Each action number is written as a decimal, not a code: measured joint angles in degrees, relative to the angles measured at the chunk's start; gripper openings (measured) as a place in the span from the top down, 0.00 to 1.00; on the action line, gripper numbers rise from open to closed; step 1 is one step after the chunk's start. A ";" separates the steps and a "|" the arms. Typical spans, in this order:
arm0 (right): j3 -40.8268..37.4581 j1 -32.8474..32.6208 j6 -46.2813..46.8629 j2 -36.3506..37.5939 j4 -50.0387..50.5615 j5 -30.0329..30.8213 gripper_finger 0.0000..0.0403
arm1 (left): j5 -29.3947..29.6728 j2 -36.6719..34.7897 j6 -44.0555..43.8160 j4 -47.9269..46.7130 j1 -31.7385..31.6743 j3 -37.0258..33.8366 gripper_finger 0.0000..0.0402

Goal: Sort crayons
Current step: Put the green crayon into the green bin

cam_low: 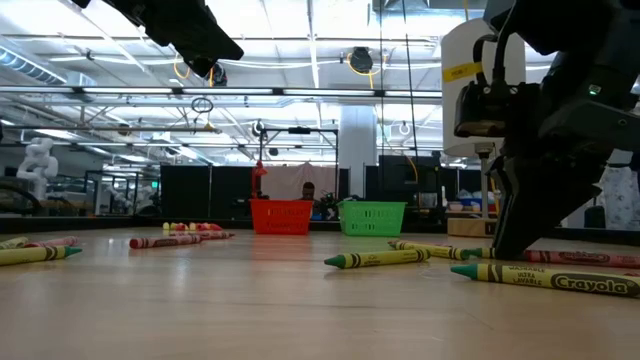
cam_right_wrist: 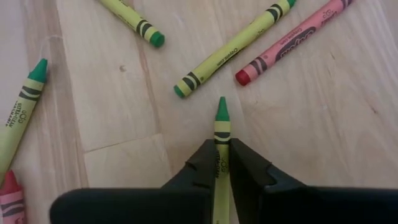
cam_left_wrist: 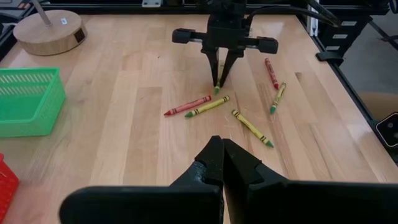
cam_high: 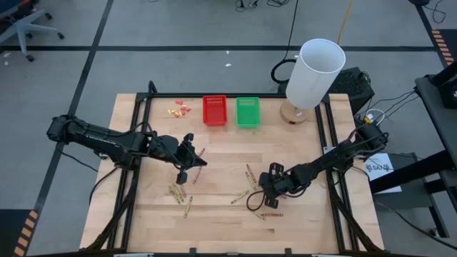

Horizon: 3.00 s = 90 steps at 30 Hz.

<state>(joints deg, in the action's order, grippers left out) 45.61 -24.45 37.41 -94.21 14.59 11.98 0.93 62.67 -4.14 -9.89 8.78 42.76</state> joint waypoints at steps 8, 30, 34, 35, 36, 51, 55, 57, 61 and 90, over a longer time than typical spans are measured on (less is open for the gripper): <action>-0.16 -0.04 -2.79 5.37 0.16 -0.68 0.96 | 0.00 0.00 0.00 0.00 0.00 0.00 1.00; -0.36 1.23 -29.08 22.69 -10.63 12.23 0.96 | -0.01 0.00 -0.11 0.37 0.00 0.00 1.00; -2.48 2.18 -31.22 25.62 -10.80 12.22 0.96 | -0.02 0.00 -0.11 0.38 0.00 0.00 1.00; -3.42 2.46 -31.42 26.37 -11.57 12.22 0.96 | -0.02 0.00 -0.11 0.37 0.00 0.00 1.00; -4.72 2.80 -31.75 27.26 -12.96 12.16 0.96 | -0.02 0.00 -0.13 0.37 0.00 0.00 1.00; -26.69 8.30 -35.12 30.25 -64.31 11.79 0.96 | -0.02 0.00 -0.11 1.92 0.00 0.00 1.00; -26.72 9.21 -35.40 30.25 -67.87 10.22 0.96 | 0.20 -0.02 -0.11 2.13 0.00 0.00 1.00; -26.74 9.61 -35.58 30.25 -68.93 8.58 0.96 | 0.72 -0.01 -0.11 2.09 0.00 0.00 1.00; -26.74 9.88 -35.88 30.25 -70.11 7.31 0.96 | 0.87 -0.02 -0.11 2.07 0.00 0.00 1.00; -26.74 9.86 -67.55 30.25 -69.59 7.22 0.96 | 1.08 -0.02 -0.05 2.10 0.00 0.00 1.00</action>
<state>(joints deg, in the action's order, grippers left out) 18.87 -14.59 -30.14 -63.96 -55.00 19.20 2.01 62.65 -4.20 -7.79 8.78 42.76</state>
